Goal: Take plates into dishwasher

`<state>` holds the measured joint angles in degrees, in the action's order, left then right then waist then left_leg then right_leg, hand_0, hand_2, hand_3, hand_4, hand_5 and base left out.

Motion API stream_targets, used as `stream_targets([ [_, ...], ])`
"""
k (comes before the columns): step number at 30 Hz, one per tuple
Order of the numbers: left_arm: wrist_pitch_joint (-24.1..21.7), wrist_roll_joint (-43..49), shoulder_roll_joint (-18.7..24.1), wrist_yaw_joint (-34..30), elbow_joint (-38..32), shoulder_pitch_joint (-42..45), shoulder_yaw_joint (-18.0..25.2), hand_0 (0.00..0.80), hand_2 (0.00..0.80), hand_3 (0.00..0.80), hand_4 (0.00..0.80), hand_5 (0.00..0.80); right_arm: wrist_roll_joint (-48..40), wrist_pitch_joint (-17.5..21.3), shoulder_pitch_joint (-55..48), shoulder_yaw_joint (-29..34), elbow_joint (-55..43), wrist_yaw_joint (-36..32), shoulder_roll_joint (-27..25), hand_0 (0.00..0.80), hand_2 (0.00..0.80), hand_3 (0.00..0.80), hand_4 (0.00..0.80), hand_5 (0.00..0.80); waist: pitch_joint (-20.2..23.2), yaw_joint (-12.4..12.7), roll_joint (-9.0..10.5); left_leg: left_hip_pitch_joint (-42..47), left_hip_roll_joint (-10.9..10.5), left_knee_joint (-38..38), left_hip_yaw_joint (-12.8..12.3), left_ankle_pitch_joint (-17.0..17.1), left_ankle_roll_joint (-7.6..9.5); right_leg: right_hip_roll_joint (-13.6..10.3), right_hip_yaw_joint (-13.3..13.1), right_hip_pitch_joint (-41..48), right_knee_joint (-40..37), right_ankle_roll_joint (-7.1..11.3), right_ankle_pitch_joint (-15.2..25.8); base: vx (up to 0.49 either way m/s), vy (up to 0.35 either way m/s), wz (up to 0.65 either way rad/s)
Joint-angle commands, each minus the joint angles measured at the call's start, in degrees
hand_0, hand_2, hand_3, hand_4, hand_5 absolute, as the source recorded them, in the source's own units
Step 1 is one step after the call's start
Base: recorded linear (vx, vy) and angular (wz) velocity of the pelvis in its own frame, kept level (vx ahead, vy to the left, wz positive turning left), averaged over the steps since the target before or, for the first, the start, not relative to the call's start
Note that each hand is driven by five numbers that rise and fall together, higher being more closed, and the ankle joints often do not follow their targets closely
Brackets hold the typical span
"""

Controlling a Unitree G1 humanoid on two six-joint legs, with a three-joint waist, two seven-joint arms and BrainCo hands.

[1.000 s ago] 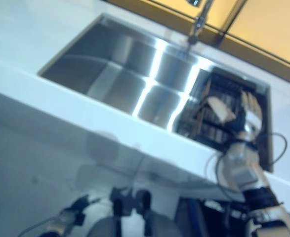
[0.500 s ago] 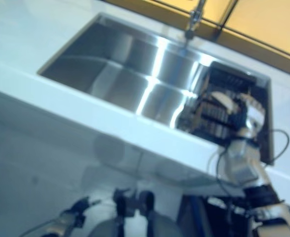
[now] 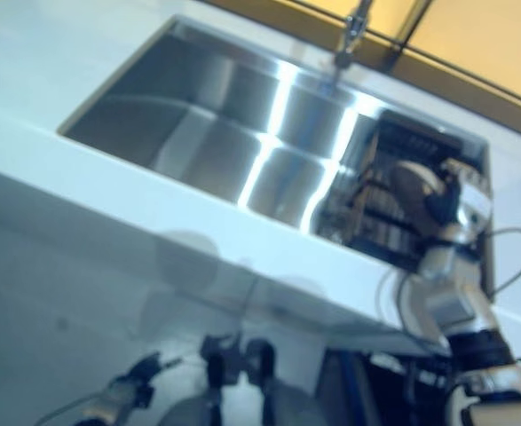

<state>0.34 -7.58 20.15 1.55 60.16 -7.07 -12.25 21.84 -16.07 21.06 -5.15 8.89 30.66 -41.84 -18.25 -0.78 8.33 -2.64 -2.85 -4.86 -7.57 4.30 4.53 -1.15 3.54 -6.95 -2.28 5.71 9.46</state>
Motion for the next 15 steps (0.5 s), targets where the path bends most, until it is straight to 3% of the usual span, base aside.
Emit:
stream_targets([
  [1, -1.31, 0.52, -0.2, -0.25, -0.32, -0.59, 0.83, 0.0, 0.0, 0.0, 0.0, 0.0, -0.42, 1.25, 2.42, 0.79, -2.3, 1.32, -2.1, 0.8, 0.8, 0.8, 0.8, 0.8, 0.74, 0.2, -2.27, -0.35, -2.03, 2.06, 2.14, -10.32, 4.0, 2.28, -0.47, -0.2, 6.67, 0.22, -10.0, 0.0, 0.0, 0.0],
  [15, -0.92, 1.2, -0.51, -0.2, -0.48, 0.8, 1.05, 0.0, 0.0, 0.0, 0.0, 0.0, -1.8, 3.28, 3.34, 5.87, -7.64, 5.3, -6.51, 0.8, 0.8, 0.8, 0.8, 0.8, 1.67, -0.24, -2.37, 1.23, -2.16, 1.63, 2.04, -10.59, 3.87, 2.6, -1.06, 0.7, 5.9, 0.59, -9.62, 0.0, 0.001, -0.01],
])
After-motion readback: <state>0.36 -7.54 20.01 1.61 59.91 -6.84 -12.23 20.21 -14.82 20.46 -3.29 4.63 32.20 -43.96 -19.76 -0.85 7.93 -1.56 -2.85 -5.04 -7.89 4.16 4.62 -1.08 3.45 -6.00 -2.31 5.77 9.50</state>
